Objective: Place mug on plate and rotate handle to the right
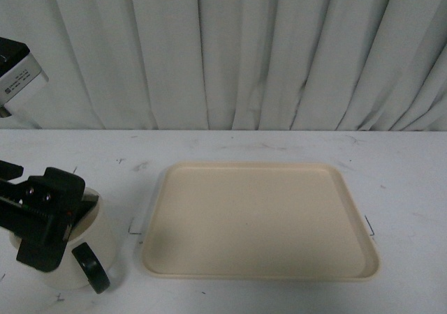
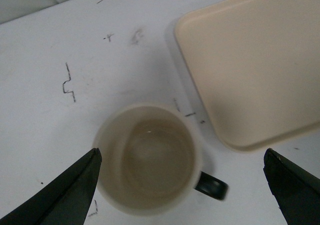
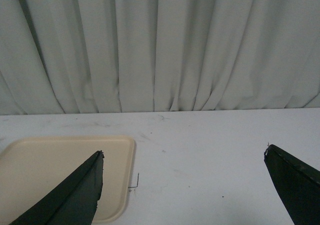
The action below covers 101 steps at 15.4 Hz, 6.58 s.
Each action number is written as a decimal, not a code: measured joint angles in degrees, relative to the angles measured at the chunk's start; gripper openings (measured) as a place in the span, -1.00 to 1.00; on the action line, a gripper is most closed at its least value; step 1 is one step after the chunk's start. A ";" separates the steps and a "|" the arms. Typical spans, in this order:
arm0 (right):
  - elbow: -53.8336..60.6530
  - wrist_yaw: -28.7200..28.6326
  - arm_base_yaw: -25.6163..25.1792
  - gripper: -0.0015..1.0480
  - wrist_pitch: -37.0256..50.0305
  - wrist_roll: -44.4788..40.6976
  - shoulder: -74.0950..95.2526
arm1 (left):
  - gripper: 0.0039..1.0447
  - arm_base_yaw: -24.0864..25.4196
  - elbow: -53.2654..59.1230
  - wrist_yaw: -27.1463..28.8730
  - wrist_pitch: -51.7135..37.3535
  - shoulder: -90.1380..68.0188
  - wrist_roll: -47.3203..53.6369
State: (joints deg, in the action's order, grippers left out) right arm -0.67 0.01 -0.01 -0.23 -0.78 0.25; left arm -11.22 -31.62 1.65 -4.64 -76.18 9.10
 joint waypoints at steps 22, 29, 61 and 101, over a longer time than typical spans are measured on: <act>0.00 0.00 0.00 0.87 0.00 0.00 0.00 | -0.95 -5.88 -14.05 -0.02 -3.67 -14.36 -4.44; 0.00 0.00 0.00 0.87 0.00 0.00 0.00 | -0.95 -15.17 -21.86 2.54 -2.80 -23.28 -7.08; 0.00 0.00 0.00 0.87 0.00 0.00 0.00 | -0.97 0.79 22.62 9.31 -36.59 25.55 -8.92; 0.00 0.00 0.00 0.87 0.00 0.15 0.00 | 0.90 11.10 30.97 -1.64 4.85 75.69 -8.96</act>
State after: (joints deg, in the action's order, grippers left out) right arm -0.67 0.01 -0.01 -0.23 -0.62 0.25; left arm -0.12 -0.64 0.01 0.21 -0.49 0.14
